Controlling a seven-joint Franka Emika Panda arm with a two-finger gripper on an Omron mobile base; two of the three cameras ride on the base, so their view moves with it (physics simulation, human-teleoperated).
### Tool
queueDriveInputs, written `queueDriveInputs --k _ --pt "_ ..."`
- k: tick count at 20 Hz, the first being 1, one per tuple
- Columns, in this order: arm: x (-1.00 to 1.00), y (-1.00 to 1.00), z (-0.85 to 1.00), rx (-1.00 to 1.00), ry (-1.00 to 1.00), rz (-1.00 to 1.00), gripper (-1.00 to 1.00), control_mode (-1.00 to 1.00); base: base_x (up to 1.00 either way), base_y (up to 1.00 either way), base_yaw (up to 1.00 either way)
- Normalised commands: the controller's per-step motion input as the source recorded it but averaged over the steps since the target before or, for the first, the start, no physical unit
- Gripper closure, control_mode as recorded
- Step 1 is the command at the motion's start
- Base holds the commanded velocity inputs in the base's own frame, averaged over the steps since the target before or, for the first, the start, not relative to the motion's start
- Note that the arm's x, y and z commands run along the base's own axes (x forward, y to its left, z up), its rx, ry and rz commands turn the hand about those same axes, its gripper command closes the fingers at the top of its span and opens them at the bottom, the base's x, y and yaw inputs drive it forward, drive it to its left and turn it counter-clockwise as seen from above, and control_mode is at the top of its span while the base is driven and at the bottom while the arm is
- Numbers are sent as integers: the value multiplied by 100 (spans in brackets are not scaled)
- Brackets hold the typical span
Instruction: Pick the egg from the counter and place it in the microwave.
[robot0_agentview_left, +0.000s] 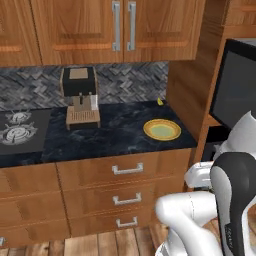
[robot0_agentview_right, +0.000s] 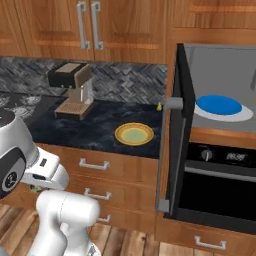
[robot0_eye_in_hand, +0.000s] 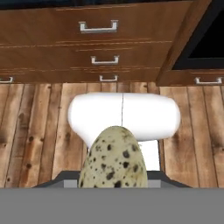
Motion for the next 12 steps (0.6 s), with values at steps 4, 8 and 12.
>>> queueDriveInputs --k 4,8,12 --pt "0 0 0 0 0 0 100 100 -100 0 0" --pt "0 0 0 0 0 0 100 100 -100 -11 0" --pt "0 0 0 0 0 0 100 100 -40 -71 -1"
